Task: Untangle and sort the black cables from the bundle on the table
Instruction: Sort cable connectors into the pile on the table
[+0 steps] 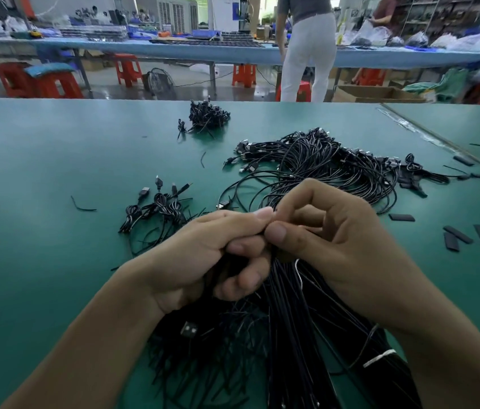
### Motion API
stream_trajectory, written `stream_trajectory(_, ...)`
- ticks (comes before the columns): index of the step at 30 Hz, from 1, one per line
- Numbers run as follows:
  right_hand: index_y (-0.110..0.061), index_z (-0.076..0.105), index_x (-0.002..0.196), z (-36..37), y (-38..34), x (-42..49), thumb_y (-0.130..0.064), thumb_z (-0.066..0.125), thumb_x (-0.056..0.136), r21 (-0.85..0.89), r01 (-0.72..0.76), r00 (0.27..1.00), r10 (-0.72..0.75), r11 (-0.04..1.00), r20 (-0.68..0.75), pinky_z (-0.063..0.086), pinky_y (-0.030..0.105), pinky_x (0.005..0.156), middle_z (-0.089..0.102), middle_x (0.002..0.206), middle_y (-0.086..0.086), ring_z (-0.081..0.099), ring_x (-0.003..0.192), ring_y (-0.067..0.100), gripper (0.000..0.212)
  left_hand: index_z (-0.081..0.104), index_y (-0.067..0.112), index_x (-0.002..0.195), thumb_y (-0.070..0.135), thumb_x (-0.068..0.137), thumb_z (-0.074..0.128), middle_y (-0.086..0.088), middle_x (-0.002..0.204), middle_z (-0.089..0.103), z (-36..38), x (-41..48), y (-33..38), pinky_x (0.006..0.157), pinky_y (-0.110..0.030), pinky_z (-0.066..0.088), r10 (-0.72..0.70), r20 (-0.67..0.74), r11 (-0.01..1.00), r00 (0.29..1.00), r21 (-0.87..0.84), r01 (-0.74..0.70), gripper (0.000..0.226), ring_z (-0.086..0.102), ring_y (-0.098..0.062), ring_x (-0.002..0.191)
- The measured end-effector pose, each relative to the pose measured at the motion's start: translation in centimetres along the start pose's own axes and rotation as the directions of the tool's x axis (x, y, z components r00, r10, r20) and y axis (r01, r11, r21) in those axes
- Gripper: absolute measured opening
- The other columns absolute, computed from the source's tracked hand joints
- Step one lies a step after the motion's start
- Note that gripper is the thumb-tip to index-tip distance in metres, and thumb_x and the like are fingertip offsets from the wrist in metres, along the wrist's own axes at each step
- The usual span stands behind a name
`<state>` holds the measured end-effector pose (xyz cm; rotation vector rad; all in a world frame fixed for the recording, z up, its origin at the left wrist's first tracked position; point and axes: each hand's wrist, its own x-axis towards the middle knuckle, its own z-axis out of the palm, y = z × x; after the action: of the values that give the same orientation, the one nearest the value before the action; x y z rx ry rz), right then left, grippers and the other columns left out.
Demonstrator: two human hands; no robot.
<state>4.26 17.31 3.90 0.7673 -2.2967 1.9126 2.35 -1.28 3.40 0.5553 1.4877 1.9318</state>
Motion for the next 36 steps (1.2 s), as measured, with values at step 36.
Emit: stream_trajectory(36,-0.025,0.072,0.077,1.2,1.2,0.4,-0.017,0.079,0.083,-0.252,-0.032,0.897,-0.084,0.967,-0.435,0.057,0.025,0.063,0.074,0.073,-0.011,0.071,0.068,0.007,0.013,0.047,0.016,0.058,0.051,0.095,0.048,0.006,0.046,0.039,0.7,2.5,-3.5,0.043,-0.026,0.026,0.258,-0.258,0.700,0.931,0.715,0.004,0.050,0.032,-0.010,0.040)
